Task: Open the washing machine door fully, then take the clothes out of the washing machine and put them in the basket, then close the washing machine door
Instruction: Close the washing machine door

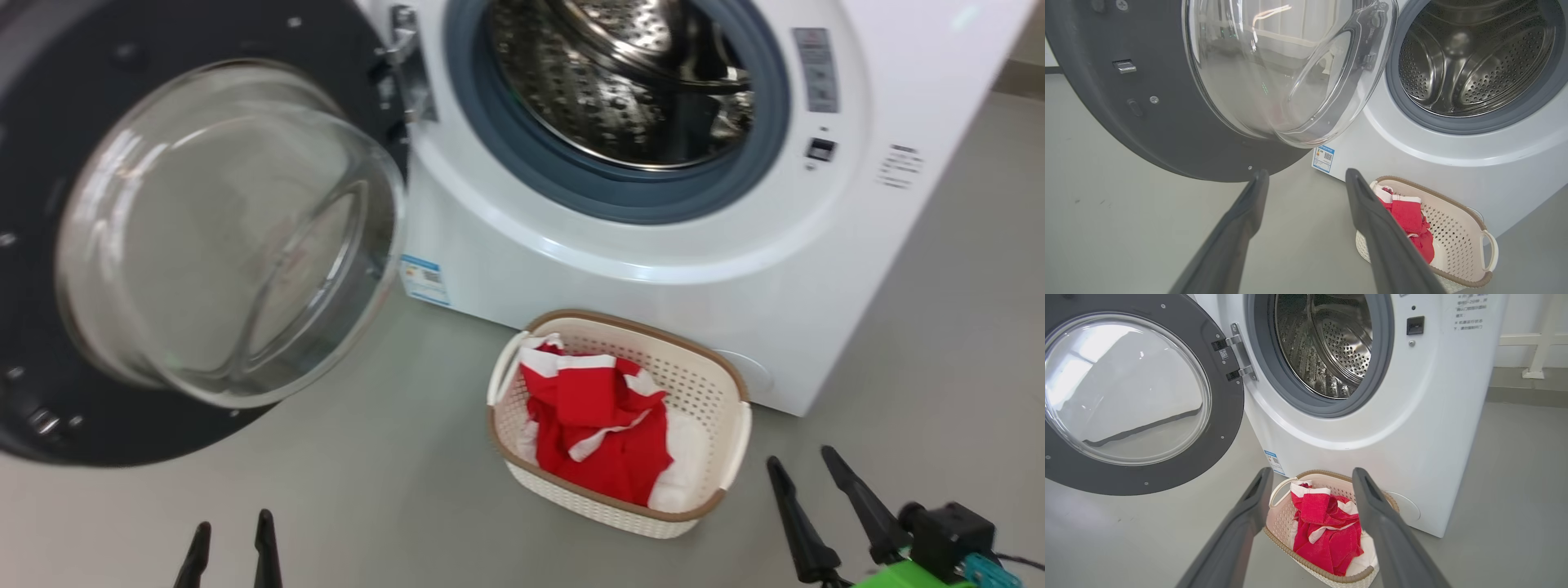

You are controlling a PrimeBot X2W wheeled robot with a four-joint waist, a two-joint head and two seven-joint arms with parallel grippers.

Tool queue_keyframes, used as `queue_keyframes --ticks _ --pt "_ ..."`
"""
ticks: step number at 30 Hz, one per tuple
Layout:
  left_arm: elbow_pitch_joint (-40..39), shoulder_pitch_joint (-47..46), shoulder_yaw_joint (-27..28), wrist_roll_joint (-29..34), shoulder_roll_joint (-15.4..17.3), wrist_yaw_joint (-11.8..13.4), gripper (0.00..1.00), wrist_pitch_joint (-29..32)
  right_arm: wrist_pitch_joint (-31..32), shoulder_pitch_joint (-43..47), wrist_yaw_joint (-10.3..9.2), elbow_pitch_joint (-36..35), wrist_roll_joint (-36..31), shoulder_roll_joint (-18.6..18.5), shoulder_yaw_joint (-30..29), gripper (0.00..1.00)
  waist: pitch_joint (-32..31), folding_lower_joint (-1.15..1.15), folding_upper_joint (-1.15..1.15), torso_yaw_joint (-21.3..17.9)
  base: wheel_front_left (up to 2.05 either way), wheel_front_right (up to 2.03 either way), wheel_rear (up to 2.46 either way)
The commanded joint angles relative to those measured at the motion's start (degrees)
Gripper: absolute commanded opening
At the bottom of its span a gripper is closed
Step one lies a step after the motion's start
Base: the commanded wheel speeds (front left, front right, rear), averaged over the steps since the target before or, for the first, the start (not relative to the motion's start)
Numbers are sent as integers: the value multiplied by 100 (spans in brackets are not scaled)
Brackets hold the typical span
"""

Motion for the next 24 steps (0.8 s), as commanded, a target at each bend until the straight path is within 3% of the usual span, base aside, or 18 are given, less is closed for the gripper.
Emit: queue_keyframes --ticks 1,17,19,20,24 --pt "-208 4 194 -96 56 78 100 -28 -37 -322 43 -88 68 -133 227 100 0 0 0 313 0 0 0" --pt "-535 136 259 -402 56 263 100 -28 -37 -699 43 122 225 -242 665 100 78 0 0 360 0 0 0" --pt "-668 83 339 -465 56 232 41 -28 -37 -676 43 127 235 -227 648 100 57 0 0 343 0 0 0" --pt "-771 50 404 -424 56 210 0 -28 -37 -661 43 121 239 -205 622 100 49 0 0 333 0 0 0" --pt "-1548 -307 1048 -366 56 -22 0 -28 -37 -571 43 66 216 -114 521 100 33 0 0 304 0 0 0"
